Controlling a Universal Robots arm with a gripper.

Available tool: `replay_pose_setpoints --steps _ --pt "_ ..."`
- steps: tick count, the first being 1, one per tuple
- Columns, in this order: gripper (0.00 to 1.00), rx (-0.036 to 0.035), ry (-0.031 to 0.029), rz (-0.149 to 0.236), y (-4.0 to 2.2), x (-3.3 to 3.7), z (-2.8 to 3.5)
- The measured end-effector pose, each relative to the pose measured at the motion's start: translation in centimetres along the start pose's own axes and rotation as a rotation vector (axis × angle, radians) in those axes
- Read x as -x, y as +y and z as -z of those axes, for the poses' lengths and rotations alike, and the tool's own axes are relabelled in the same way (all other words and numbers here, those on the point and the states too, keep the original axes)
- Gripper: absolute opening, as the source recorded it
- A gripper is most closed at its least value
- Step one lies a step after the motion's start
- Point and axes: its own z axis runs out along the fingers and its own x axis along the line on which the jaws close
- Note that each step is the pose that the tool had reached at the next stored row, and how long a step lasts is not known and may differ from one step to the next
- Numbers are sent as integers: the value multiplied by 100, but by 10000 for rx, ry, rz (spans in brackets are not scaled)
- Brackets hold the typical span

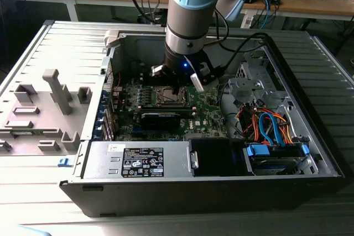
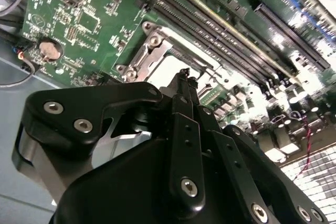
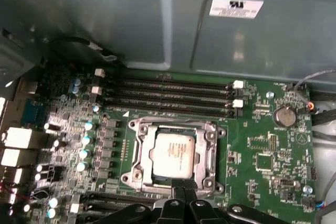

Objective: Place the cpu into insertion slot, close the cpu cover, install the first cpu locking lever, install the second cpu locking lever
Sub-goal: 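Install the second cpu locking lever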

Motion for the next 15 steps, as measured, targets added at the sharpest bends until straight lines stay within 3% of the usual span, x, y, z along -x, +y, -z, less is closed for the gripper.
replay_pose_setpoints --steps 7,10,12,15 --pt "11 151 -15 6 -158 -107 -7" --pt "11 162 -17 8 -172 -178 -31" --pt "11 161 -17 6 -173 -272 -75" --pt "11 160 -16 6 -178 -325 -124"
